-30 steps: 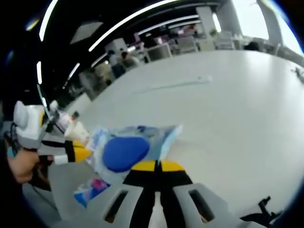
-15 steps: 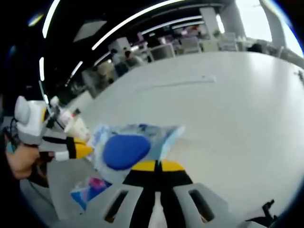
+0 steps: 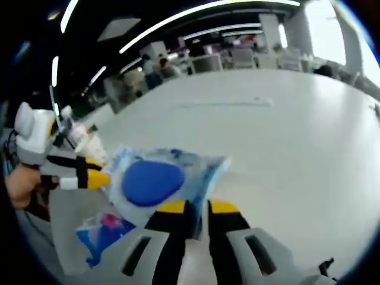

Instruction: Arrange the tabletop items into an orderly group along one side of the table until the central work area is clear of visible clutter.

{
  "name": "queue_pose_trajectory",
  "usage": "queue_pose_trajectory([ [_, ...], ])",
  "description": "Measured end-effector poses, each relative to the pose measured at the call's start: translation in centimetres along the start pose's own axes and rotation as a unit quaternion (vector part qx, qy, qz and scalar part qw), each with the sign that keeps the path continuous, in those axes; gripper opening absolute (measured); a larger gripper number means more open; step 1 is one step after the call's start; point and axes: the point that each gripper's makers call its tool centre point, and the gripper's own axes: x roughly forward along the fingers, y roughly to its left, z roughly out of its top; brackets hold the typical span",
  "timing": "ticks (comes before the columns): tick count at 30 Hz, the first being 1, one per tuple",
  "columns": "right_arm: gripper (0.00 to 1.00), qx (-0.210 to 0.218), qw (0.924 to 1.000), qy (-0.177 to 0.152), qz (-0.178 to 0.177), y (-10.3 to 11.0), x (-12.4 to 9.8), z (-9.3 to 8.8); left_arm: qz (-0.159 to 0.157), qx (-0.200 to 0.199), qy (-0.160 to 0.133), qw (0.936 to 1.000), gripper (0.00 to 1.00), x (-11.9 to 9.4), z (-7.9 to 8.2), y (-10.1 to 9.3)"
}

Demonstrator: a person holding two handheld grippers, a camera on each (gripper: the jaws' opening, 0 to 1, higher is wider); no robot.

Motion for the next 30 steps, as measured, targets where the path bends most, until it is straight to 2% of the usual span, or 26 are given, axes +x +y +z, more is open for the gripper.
queue_pose_trajectory([
  [2, 0.34, 0.009, 0.9999, -0.003, -0.005, -0.1, 0.1, 0.0, 0.006, 0.007, 0.001, 1.0, 0.22, 0.0, 0.0, 0.2],
  [3, 0.38, 0.009, 1.0, -0.003, -0.003, 0.0, 0.1, 0.0, 0.01, 0.009, -0.003, 0.9999, 0.23, -0.2, 0.1, 0.3],
  [6, 0.4, 0.008, 0.9999, -0.007, -0.007, 0.1, -0.1, 0.0, 0.009, 0.007, -0.014, 0.9998, 0.27, -0.5, 0.7, 0.3],
  [10, 0.54, 0.017, 0.9997, -0.015, -0.013, 0.0, -0.2, 0.3, 0.014, 0.005, -0.02, 0.9997, 0.36, -1.0, 1.1, 0.1],
  [12, 0.59, 0.022, 0.9994, -0.017, -0.018, -0.1, -0.6, 0.4, 0.016, 0.012, -0.021, 0.9996, 0.37, -1.3, 1.1, -0.1],
  [13, 0.59, 0.023, 0.9994, -0.019, -0.019, -0.1, -0.8, 0.4, 0.018, 0.019, -0.026, 0.9993, 0.37, -1.5, 1.1, -0.2],
  [15, 0.58, 0.026, 0.9991, -0.027, -0.017, 0.1, -1.2, 0.5, 0.003, 0.016, -0.032, 0.9994, 0.35, -1.8, 1.1, -1.0],
  [21, 0.58, 0.023, 0.9992, -0.031, -0.014, 0.7, -2.2, -0.1, -0.001, 0.012, -0.048, 0.9988, 0.34, -3.5, 1.1, -2.1],
  [25, 0.59, 0.023, 0.9986, -0.046, -0.013, 1.1, -3.8, 0.1, -0.013, 0.008, -0.092, 0.9957, 0.34, -5.9, 1.9, -3.3],
  [28, 0.58, 0.024, 0.9983, -0.052, -0.015, 1.1, -4.8, -0.2, -0.029, -0.017, -0.101, 0.9943, 0.35, -7.3, 1.3, -4.2],
  [30, 0.58, 0.029, 0.998, -0.053, -0.018, 0.9, -5.5, -0.7, -0.035, -0.016, -0.103, 0.994, 0.36, -7.9, 0.6, -4.7],
])
